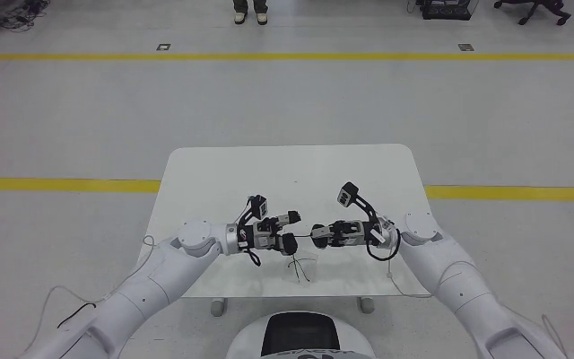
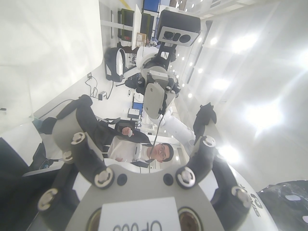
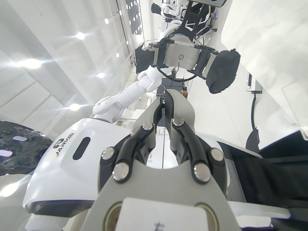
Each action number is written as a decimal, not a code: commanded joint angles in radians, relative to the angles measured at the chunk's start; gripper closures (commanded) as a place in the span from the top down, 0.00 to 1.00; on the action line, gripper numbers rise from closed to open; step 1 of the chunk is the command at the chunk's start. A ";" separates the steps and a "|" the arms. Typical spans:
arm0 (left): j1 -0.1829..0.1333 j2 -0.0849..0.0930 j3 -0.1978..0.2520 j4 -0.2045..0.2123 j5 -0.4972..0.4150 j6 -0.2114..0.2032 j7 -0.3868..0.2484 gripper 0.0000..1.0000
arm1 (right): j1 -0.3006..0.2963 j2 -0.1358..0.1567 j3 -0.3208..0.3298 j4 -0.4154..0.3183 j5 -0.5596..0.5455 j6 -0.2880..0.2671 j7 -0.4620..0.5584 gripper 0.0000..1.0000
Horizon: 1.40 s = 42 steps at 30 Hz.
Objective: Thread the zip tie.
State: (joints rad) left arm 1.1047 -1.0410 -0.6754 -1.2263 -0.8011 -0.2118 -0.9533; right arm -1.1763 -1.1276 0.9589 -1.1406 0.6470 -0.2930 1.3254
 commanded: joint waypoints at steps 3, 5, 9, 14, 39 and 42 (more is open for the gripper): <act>0.004 -0.001 -0.006 0.000 0.000 -0.003 -0.015 1.00 | 0.000 -0.001 0.001 0.000 -0.001 -0.001 -0.002 0.00; 0.005 -0.001 -0.009 0.000 -0.001 -0.001 -0.018 1.00 | 0.001 -0.001 0.001 0.000 -0.002 0.001 -0.002 0.00; 0.005 -0.003 -0.012 0.000 0.001 0.005 -0.024 1.00 | 0.003 -0.003 -0.001 0.001 -0.003 0.004 -0.002 0.00; 0.007 -0.006 -0.014 0.000 0.002 0.009 -0.028 1.00 | 0.007 -0.006 -0.006 0.004 -0.007 0.006 -0.001 0.00; 0.010 -0.018 -0.030 0.010 0.011 0.025 -0.048 1.00 | 0.015 -0.016 -0.012 0.020 -0.009 -0.013 -0.001 0.00; 0.010 -0.020 -0.032 0.014 0.008 0.027 -0.053 1.00 | 0.014 -0.016 -0.011 0.020 -0.011 -0.015 -0.002 0.00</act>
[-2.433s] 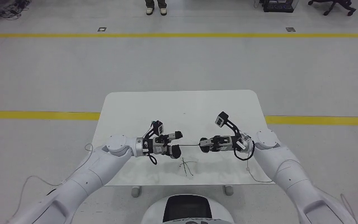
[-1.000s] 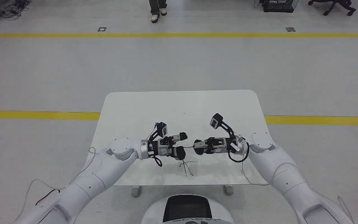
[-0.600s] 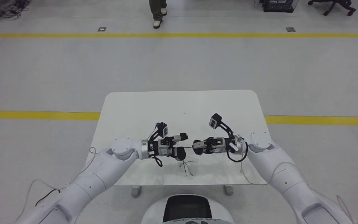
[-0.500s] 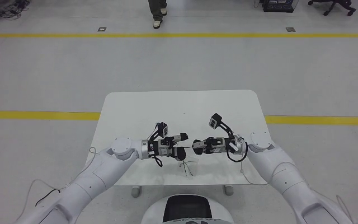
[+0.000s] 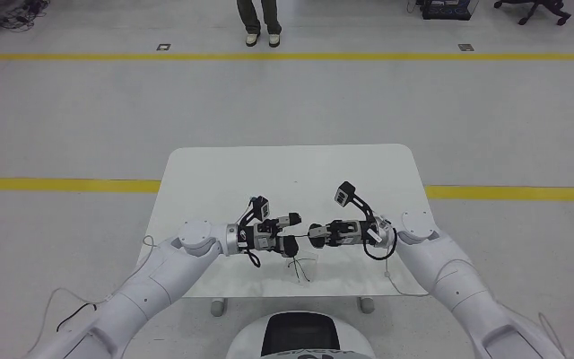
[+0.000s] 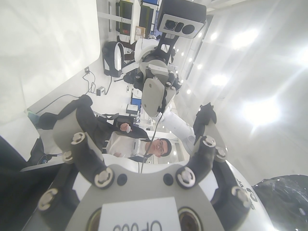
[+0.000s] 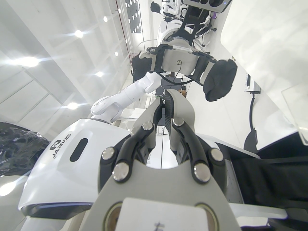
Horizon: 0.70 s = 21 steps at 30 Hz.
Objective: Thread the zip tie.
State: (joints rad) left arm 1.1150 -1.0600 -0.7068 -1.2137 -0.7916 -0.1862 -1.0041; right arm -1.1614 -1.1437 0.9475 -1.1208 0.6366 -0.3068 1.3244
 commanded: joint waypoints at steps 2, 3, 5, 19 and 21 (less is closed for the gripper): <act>-0.001 -0.002 -0.002 0.004 -0.004 0.002 -0.006 1.00 | -0.001 0.000 0.001 -0.001 -0.002 -0.001 -0.001 0.00; -0.002 -0.002 -0.002 0.006 -0.004 0.003 -0.007 1.00 | -0.002 0.000 0.002 -0.001 -0.003 -0.001 -0.001 0.00; -0.002 -0.004 -0.003 0.009 -0.005 0.003 -0.009 1.00 | -0.003 0.000 0.003 -0.002 -0.004 0.000 -0.001 0.00; -0.008 -0.014 -0.006 0.030 -0.012 0.007 -0.023 1.00 | -0.005 0.000 0.010 -0.003 -0.010 0.004 0.000 0.00; -0.008 -0.015 -0.006 0.030 -0.010 0.007 -0.025 1.00 | -0.005 0.000 0.011 -0.002 -0.010 0.004 0.000 0.00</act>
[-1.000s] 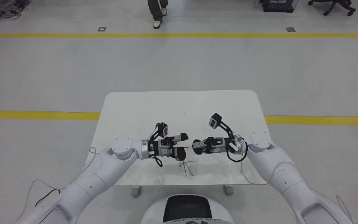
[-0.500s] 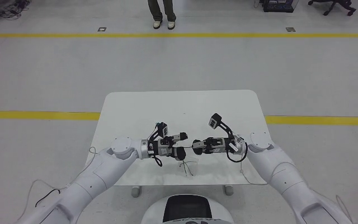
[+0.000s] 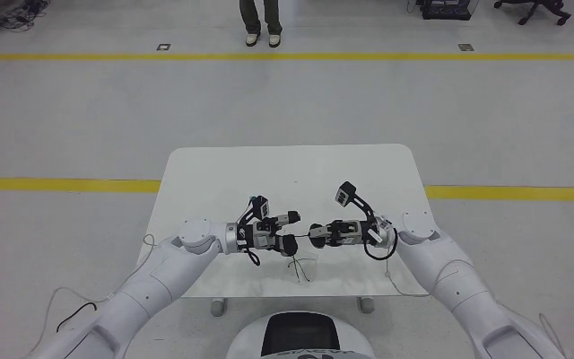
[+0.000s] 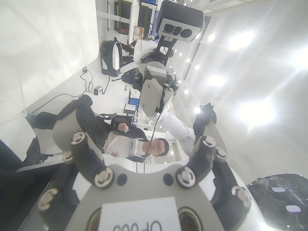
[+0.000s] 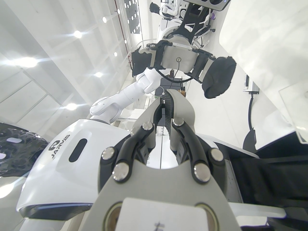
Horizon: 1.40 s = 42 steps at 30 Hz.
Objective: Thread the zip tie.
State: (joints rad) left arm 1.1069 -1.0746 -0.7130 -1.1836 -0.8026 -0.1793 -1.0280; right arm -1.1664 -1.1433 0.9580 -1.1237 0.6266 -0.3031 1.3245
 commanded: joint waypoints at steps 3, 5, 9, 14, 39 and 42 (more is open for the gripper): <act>0.000 -0.002 -0.001 0.002 0.003 0.001 -0.001 1.00 | 0.001 -0.001 0.000 0.002 0.001 0.000 0.001 0.00; 0.000 -0.003 -0.001 0.002 0.005 0.002 -0.001 1.00 | 0.002 -0.002 -0.001 0.003 0.001 0.001 0.002 0.00; 0.000 -0.005 -0.002 0.002 0.008 0.002 -0.004 1.00 | 0.004 -0.003 -0.002 0.006 0.001 0.001 0.002 0.00; 0.001 -0.007 -0.003 0.004 0.010 0.004 -0.008 1.00 | 0.006 -0.005 -0.004 0.010 0.001 0.002 0.002 0.00; 0.003 -0.015 -0.013 0.008 0.021 0.013 -0.019 0.87 | 0.014 -0.011 -0.010 0.020 -0.004 0.003 0.008 0.00; 0.003 -0.015 -0.014 0.009 0.022 0.014 -0.020 0.77 | 0.014 -0.012 -0.011 0.019 -0.006 0.004 0.007 0.00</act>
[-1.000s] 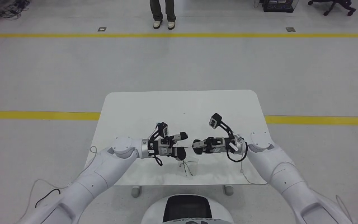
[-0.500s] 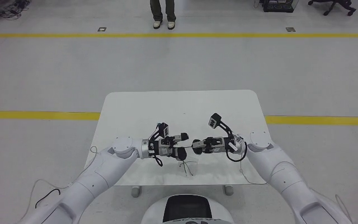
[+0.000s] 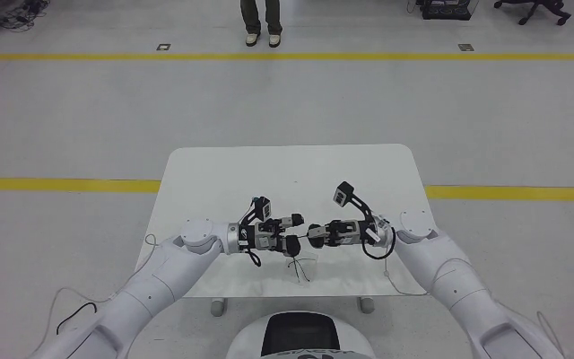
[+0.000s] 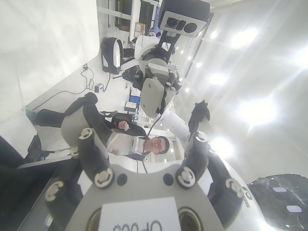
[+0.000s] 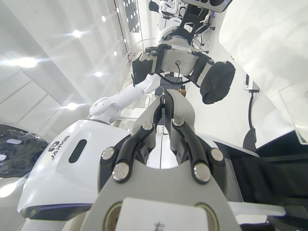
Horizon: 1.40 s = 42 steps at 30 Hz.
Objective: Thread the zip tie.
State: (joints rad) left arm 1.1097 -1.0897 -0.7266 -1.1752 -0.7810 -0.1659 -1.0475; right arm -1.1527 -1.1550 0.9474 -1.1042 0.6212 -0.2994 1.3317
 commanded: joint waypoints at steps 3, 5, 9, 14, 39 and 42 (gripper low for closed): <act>0.000 -0.001 -0.002 0.001 0.001 0.001 -0.003 0.61 | 0.001 -0.001 -0.002 0.001 -0.001 0.003 -0.001 0.00; 0.000 -0.002 -0.002 0.002 0.002 0.000 -0.004 0.54 | 0.002 -0.002 -0.004 0.003 -0.002 0.004 0.000 0.00; 0.001 -0.002 -0.005 0.003 0.003 0.000 -0.006 0.49 | 0.003 -0.003 -0.005 0.006 -0.004 0.006 -0.002 0.00; 0.003 -0.003 -0.007 0.000 0.005 -0.002 -0.009 0.47 | 0.006 -0.004 -0.005 0.016 -0.009 0.018 -0.010 0.00; 0.013 -0.005 -0.021 -0.008 0.025 -0.016 -0.006 0.11 | 0.031 -0.015 -0.025 0.071 -0.024 0.097 -0.033 0.00; 0.013 -0.005 -0.021 -0.008 0.026 -0.015 -0.006 0.10 | 0.031 -0.016 -0.025 0.074 -0.020 0.093 -0.033 0.00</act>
State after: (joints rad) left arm 1.1228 -1.0949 -0.7475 -1.1830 -0.7558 -0.1814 -1.0537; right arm -1.1214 -1.1703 0.9225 -1.0308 0.6002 -0.2048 1.2986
